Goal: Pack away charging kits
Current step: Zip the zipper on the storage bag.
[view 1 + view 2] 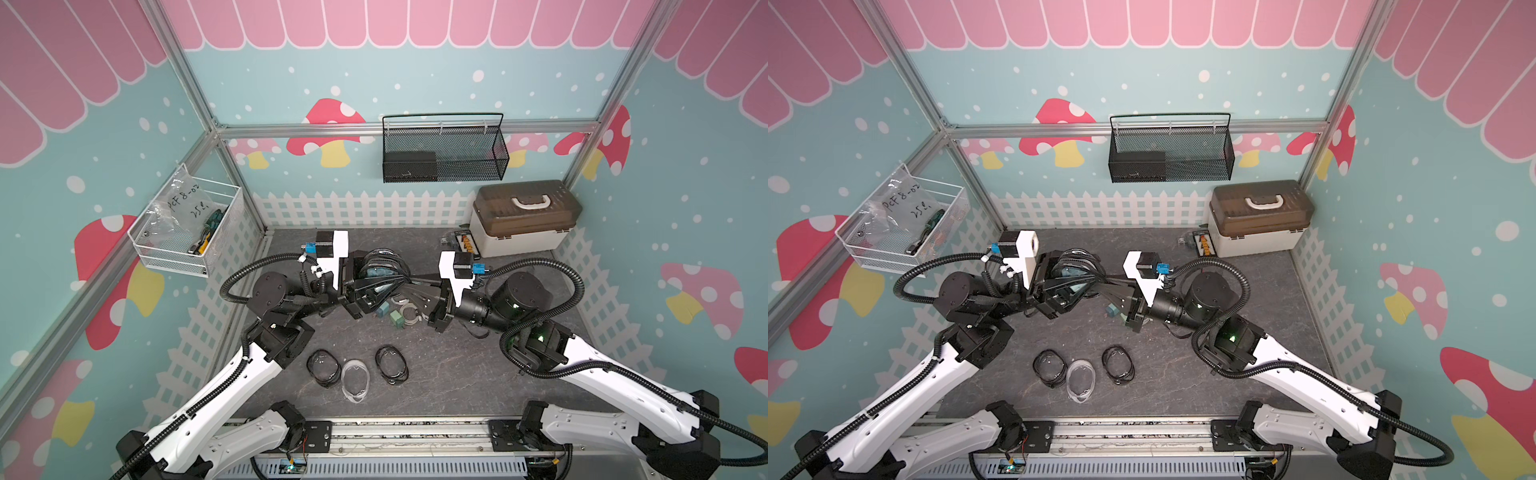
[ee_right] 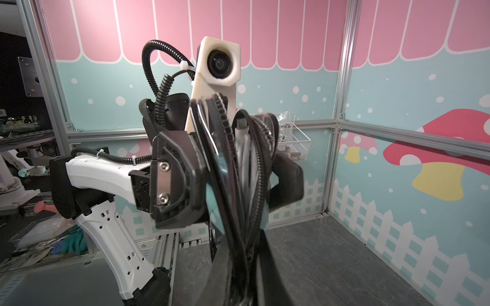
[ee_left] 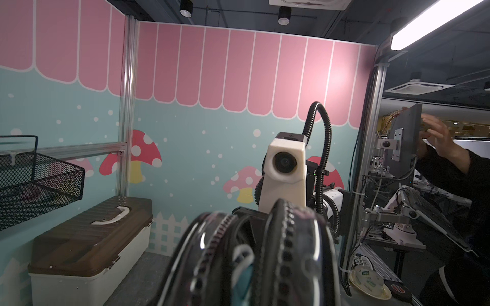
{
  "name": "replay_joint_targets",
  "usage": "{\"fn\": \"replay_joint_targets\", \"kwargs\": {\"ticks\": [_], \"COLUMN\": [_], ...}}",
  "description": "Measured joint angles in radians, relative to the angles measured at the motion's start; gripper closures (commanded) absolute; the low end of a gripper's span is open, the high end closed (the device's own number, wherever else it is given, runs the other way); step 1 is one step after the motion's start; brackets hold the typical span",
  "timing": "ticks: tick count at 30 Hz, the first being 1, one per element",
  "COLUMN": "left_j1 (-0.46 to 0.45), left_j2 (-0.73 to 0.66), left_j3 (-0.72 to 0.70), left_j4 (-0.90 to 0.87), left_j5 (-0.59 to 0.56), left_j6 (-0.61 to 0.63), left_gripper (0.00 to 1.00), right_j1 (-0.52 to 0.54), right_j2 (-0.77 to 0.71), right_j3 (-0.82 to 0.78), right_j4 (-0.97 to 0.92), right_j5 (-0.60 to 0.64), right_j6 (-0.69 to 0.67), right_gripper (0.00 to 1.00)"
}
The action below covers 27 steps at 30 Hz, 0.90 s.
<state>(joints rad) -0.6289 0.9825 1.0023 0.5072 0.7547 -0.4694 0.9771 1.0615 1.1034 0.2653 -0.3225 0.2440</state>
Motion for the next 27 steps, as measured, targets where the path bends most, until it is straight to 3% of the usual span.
{"fn": "replay_joint_targets", "kwargs": {"ticks": [10,13,16,18,23,24,27], "left_j1": [0.0,-0.002,-0.003,-0.005,-0.005,-0.005,-0.003], "left_j2": [0.003,0.003,0.002,-0.002,-0.006,-0.006,-0.006], "left_j3": [-0.04,-0.04,-0.046,-0.056,-0.065,-0.065,-0.065], "left_j4": [0.092,0.094,0.09,0.088,0.083,0.083,0.085], "left_j5": [-0.029,-0.034,-0.038,-0.04,-0.062,-0.067,-0.071], "left_j6": [-0.068,-0.077,-0.077,-0.077,-0.079,-0.082,-0.086], "left_gripper": [0.5,0.42,0.41,0.43,0.64,0.64,0.53], "right_j1": [0.005,0.005,0.005,0.005,0.005,0.005,0.005], "right_j2": [0.001,0.002,0.004,0.006,0.019,0.02,0.024], "right_j3": [-0.031,-0.032,-0.034,-0.034,-0.034,-0.034,-0.034], "right_j4": [0.074,0.098,0.119,0.132,0.163,0.167,0.177], "right_j5": [0.02,0.032,0.05,0.056,0.047,0.044,0.041], "right_j6": [0.06,0.072,0.079,0.083,0.095,0.099,0.102], "right_gripper": [1.0,1.0,1.0,1.0,1.0,1.0,1.0]}}
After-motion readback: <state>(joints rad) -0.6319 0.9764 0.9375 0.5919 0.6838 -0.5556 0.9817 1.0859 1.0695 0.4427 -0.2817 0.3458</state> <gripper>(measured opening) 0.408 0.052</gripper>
